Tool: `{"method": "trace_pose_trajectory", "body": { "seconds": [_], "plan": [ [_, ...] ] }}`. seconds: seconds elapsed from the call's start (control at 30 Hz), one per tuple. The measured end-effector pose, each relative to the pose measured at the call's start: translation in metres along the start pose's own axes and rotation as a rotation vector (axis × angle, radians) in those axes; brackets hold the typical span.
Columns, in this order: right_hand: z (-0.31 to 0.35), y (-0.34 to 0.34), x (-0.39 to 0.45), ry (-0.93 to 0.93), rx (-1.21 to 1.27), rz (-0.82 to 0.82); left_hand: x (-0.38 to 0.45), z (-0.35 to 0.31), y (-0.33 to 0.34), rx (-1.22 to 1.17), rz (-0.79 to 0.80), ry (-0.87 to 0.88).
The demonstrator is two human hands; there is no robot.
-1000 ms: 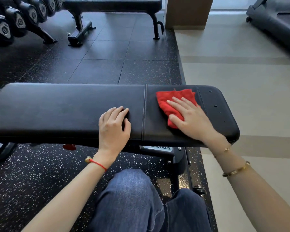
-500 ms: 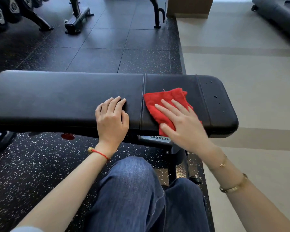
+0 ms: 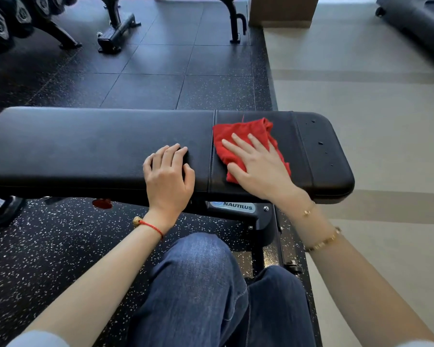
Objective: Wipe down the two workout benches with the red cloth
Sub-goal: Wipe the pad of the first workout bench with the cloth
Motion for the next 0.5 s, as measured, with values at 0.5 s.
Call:
{"method": "trace_pose_trajectory", "body": {
  "seconds": [0.5],
  "plan": [
    [-0.024,-0.002,0.066,0.172,0.032,0.082,0.0,0.0,0.004,0.045,-0.015,0.021]
  ]
}}
Point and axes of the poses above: each hand's wrist, its own x-axis towards the middle knuckle, its own y-axis out of the palm, z = x × y, the point moved 6 cm from there along x, towards the middle knuckle, and after that the axes turned 2 degrees about -y, right-handed, at the moved point
